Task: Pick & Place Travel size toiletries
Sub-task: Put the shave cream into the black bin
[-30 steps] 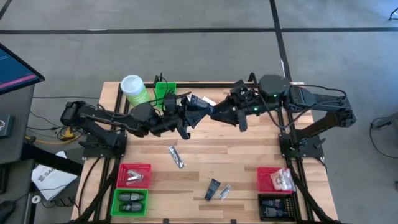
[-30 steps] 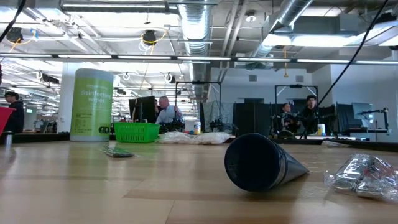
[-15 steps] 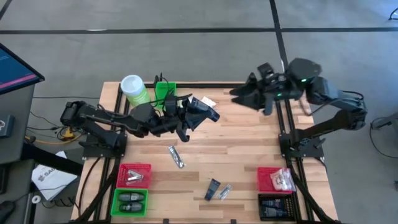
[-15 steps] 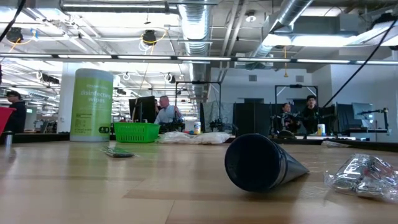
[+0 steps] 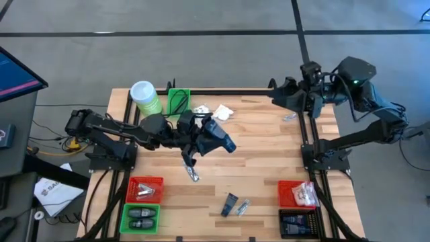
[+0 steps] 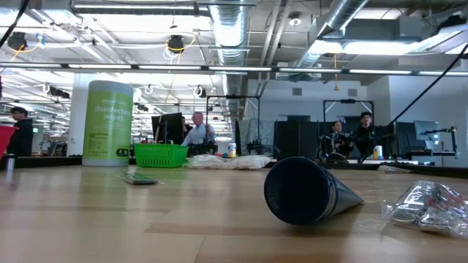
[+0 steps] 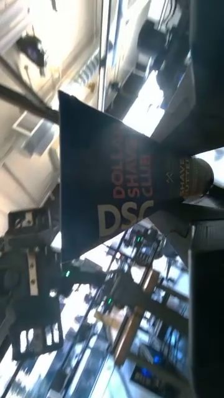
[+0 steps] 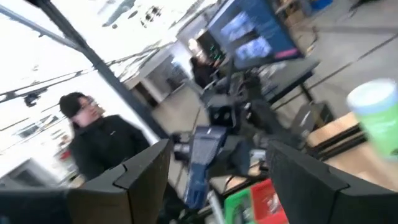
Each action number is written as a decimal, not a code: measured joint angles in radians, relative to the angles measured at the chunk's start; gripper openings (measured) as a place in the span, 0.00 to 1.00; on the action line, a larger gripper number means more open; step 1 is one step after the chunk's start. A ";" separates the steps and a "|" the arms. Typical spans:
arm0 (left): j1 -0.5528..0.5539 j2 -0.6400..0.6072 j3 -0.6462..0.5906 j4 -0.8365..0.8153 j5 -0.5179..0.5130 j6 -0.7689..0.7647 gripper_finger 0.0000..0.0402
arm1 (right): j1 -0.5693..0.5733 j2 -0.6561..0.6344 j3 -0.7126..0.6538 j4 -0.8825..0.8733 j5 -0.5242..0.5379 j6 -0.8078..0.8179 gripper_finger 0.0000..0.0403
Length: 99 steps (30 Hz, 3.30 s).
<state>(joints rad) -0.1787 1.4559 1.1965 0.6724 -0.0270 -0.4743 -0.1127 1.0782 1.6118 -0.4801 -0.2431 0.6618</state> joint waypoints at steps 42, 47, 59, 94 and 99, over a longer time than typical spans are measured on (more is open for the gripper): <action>-0.233 0.000 0.000 -0.005 0.504 -0.214 0.26 | 0.169 0.815 0.733 -0.126 -0.675 -0.018 0.63; -0.242 0.001 0.000 -0.094 0.507 -0.216 0.26 | 0.190 0.838 0.725 -0.265 -0.711 -0.068 0.63; -0.215 0.001 0.000 -0.318 0.386 -0.196 0.26 | 0.272 0.772 0.724 -0.910 -0.454 -0.328 0.63; -0.207 0.254 0.063 -0.140 -0.196 -0.072 0.26 | 0.918 0.580 0.719 -1.091 0.730 0.367 0.63; -0.209 0.239 0.065 -0.146 -0.202 -0.053 0.26 | 0.917 0.578 0.694 -1.070 0.767 0.550 0.63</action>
<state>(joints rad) -0.3874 1.6951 1.2613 0.5263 -0.2287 -0.5277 0.8046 1.6566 2.3059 -1.5504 0.5243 1.2118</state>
